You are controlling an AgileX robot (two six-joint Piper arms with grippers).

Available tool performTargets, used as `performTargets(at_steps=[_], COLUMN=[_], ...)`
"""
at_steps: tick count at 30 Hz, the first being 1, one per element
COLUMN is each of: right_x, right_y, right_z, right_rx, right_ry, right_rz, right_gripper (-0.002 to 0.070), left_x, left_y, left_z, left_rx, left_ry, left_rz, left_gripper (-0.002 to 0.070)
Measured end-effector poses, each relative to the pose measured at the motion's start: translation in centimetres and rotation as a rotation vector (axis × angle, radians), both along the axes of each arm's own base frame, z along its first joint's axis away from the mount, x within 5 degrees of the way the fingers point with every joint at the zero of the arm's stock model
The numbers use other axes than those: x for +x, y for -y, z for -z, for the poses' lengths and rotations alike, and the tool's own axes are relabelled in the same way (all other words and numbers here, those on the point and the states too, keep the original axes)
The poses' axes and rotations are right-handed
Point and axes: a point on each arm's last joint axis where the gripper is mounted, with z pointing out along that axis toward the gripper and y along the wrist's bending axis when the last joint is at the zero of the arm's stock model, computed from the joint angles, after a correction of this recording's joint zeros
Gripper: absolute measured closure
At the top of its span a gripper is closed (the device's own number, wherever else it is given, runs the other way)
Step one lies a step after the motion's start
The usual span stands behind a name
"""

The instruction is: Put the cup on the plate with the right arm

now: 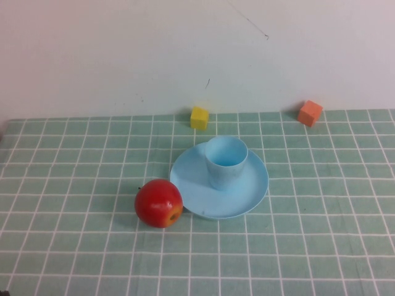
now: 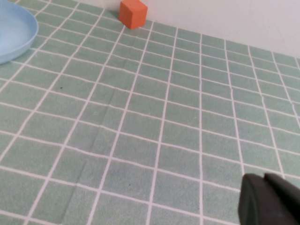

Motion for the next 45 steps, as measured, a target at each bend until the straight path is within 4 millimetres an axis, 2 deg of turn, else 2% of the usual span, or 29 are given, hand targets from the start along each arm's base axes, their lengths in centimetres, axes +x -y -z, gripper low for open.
performTargets(at_steps=[24, 34, 39, 45], right_x=[-0.01, 0.0, 0.0, 0.0], right_y=[-0.05, 0.45, 0.57, 0.59], right_z=[0.01, 0.0, -0.01, -0.02], right_rx=[0.006, -0.008, 0.076, 0.096], right_ry=[-0.002, 0.0, 0.002, 0.003], right_rz=[-0.006, 0.078, 0.124, 0.134], right_gripper=[0.0679, 0.0679, 0.0679, 0.0679], left_x=[0.0, 0.0, 0.0, 0.0], left_y=[0.0, 0.0, 0.0, 0.0], left_z=[0.0, 0.0, 0.0, 0.0], left_rx=[0.0, 0.0, 0.0, 0.0], left_ry=[0.0, 0.0, 0.0, 0.0], left_rz=[0.0, 0.0, 0.0, 0.0], left_gripper=[0.0678, 0.0678, 0.0678, 0.0678])
